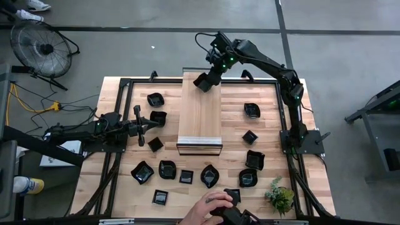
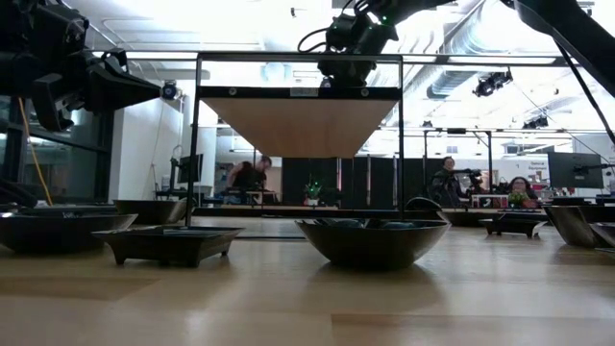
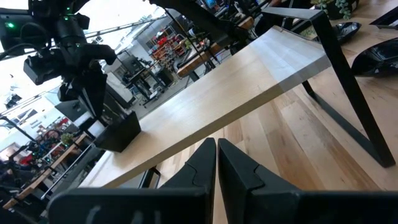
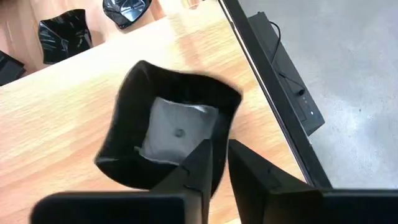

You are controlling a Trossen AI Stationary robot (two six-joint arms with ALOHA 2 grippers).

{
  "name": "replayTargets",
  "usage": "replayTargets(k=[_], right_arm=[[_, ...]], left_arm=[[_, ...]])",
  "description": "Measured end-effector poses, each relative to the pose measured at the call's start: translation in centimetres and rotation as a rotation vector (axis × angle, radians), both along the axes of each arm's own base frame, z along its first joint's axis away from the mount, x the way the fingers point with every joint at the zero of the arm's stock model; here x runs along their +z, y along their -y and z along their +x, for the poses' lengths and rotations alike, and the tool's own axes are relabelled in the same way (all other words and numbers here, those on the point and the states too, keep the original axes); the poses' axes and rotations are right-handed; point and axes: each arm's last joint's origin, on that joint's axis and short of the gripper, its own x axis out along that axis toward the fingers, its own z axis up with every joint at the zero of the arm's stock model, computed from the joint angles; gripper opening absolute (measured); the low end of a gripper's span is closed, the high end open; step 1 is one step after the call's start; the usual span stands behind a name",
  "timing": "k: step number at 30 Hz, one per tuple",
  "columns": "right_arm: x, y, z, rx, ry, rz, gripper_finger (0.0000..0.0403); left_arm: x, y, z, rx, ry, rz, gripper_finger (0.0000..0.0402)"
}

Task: Pick & Place Mini shaped plates
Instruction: Stack the distorted square plate on top of the distorted square plate on the shelf, then put the leaf-shaped plate on the shelf

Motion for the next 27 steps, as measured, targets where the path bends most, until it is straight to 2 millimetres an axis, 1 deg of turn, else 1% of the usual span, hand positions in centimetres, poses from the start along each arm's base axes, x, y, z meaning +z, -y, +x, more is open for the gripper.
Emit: replayTargets(k=[4,9,13,20,24,27], right_arm=[[0.0,0.0,0.0,-0.010,-0.009,-0.013,0.0069],[0.3,-0.1,-0.2,-0.094,-0.072,-0.107,0.0074],[1.6,-1.5,-0.9,-0.159,-0.100,-0.101,0.0074],[2.8,-4.8,-2.4,-0.167,-0.204,0.004,0.0074],[3.1,-6.0,-3.1,-0.155,-0.269,0.027,0.0074],[3.1,-6.5,-3.3,-0.177,-0.310,0.032,0.0074]], left_arm=[[0.0,0.0,0.0,0.000,0.000,0.000,0.0012],[0.0,0.0,0.0,0.000,0.000,0.000,0.0012],[0.0,0.0,0.0,0.000,0.000,0.000,0.0012],[0.0,0.0,0.0,0.000,0.000,0.000,0.0012],[0.0,0.0,0.0,0.000,0.000,0.000,0.0012],[0.0,0.0,0.0,0.000,0.000,0.000,0.0012]])
